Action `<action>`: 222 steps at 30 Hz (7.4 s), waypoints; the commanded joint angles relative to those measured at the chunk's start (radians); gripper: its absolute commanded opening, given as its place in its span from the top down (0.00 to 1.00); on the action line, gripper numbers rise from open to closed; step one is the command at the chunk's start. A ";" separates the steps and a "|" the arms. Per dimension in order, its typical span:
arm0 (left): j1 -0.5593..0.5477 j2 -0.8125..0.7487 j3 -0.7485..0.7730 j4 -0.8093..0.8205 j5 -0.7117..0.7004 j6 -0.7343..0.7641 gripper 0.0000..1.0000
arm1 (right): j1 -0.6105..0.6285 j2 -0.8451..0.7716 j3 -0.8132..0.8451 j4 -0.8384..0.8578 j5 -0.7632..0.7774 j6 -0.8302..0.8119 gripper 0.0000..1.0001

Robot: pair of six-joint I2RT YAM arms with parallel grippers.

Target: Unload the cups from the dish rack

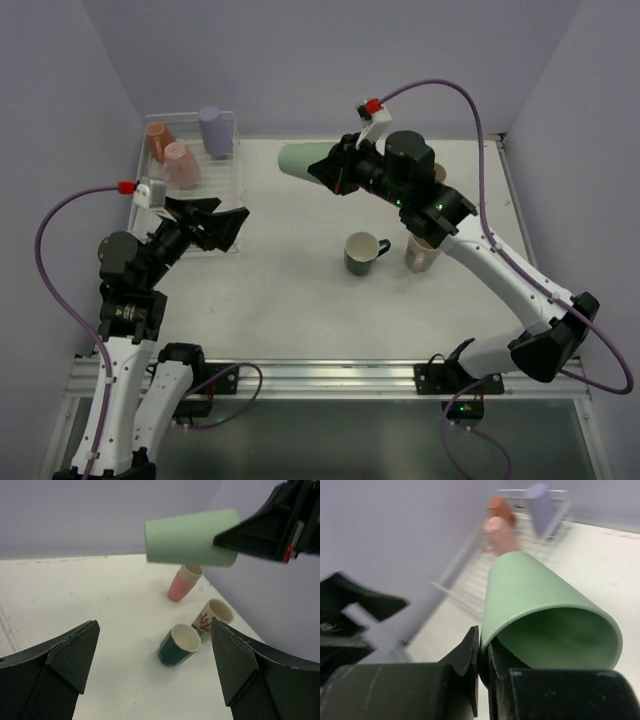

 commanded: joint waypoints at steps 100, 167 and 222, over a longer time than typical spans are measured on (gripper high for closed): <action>-0.105 1.150 0.967 -0.175 -0.884 0.357 0.00 | -0.067 -0.412 -0.536 0.201 0.011 -0.052 0.04; -0.047 0.733 0.404 0.406 -0.395 -0.165 0.78 | 0.001 -0.210 -0.579 0.641 -0.145 0.332 0.06; -0.190 -0.085 -0.054 -0.364 -0.315 0.267 0.00 | -0.211 0.240 0.501 -0.777 0.287 -0.502 1.00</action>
